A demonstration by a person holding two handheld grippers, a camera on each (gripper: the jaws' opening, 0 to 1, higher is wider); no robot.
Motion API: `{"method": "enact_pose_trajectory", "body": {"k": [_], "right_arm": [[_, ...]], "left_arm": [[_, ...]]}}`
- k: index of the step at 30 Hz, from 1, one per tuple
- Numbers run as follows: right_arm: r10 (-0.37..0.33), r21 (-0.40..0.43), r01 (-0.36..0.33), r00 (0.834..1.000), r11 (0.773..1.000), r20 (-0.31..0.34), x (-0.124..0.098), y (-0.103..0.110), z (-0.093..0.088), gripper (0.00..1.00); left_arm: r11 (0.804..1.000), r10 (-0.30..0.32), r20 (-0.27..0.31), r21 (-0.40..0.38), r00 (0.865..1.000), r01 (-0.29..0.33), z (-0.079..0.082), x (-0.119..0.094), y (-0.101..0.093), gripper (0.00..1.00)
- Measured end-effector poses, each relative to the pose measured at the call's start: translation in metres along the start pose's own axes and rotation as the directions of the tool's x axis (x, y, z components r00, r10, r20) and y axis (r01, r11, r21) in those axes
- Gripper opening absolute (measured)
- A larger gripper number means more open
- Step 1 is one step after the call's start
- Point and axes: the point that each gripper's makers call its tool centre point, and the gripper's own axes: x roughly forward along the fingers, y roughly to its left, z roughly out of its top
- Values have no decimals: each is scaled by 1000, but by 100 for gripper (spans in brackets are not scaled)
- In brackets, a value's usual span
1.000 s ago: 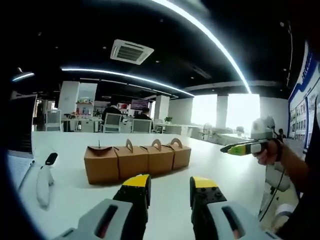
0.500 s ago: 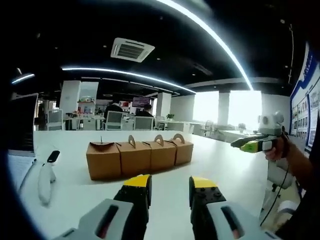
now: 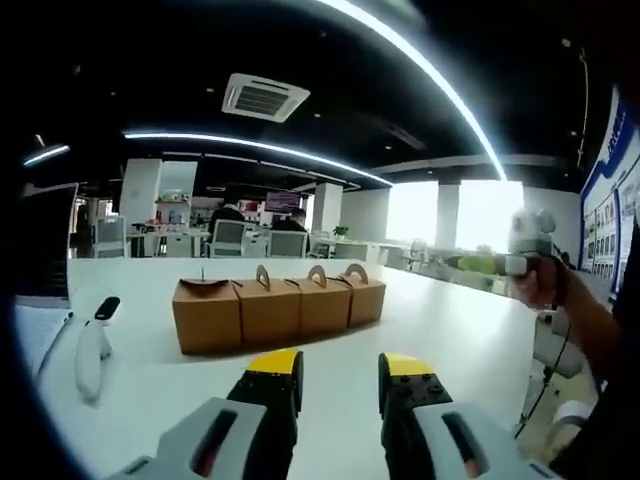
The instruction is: Pick up one paper box from the group, open the paper box, and remove the item inside
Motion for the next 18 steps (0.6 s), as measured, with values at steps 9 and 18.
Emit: {"method": "enact_pose_trajectory", "body": {"k": [9,18], "right_arm": [[6,-35,-6,1000,999,-2,53,-1,20,27],[-108,18,110,992,994,-59,105,-32,2,27]], "left_arm": [[1000,1,6,-12,1000,-1,-1,-7,3,32],[999,0,23,-35,1000,1,-3,-12,3,32]]}}
